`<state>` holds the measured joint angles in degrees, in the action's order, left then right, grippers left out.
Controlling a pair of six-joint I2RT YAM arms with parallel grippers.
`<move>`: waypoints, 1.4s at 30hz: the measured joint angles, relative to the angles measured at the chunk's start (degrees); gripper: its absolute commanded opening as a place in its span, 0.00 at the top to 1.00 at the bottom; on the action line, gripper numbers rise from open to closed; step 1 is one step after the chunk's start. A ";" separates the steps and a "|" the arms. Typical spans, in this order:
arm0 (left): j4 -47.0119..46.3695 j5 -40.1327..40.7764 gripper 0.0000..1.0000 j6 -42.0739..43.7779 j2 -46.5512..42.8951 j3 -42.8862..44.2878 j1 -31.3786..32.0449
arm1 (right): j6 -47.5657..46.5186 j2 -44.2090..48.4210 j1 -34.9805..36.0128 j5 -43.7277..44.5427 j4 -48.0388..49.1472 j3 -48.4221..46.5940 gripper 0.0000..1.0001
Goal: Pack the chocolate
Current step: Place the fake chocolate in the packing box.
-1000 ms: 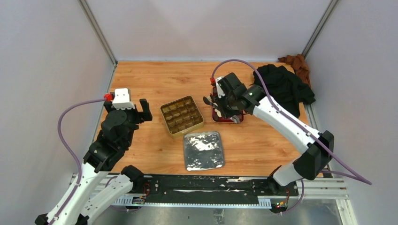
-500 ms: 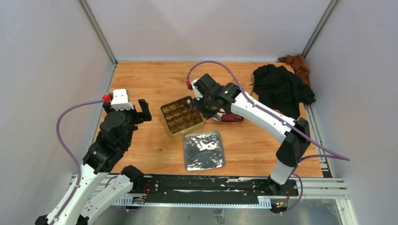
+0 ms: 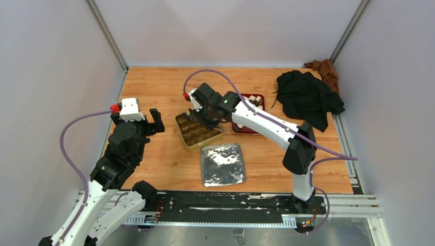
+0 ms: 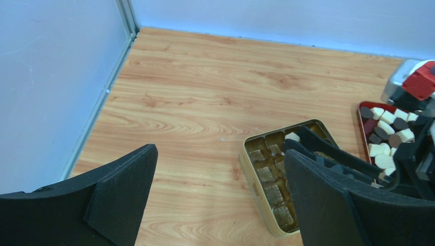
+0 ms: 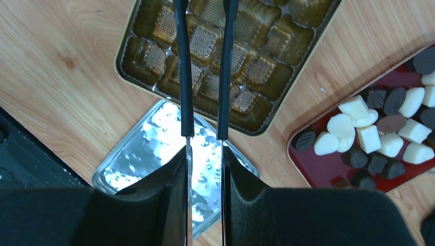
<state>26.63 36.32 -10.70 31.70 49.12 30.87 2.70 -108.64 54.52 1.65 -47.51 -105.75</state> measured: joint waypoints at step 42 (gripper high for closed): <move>-0.02 0.02 0.00 -0.02 -0.52 -0.09 0.00 | -0.83 -12.02 0.85 -0.15 3.39 -7.37 0.76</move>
<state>26.61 36.34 -10.72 31.18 49.04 30.87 1.87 -120.66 55.37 1.50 -44.12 -113.12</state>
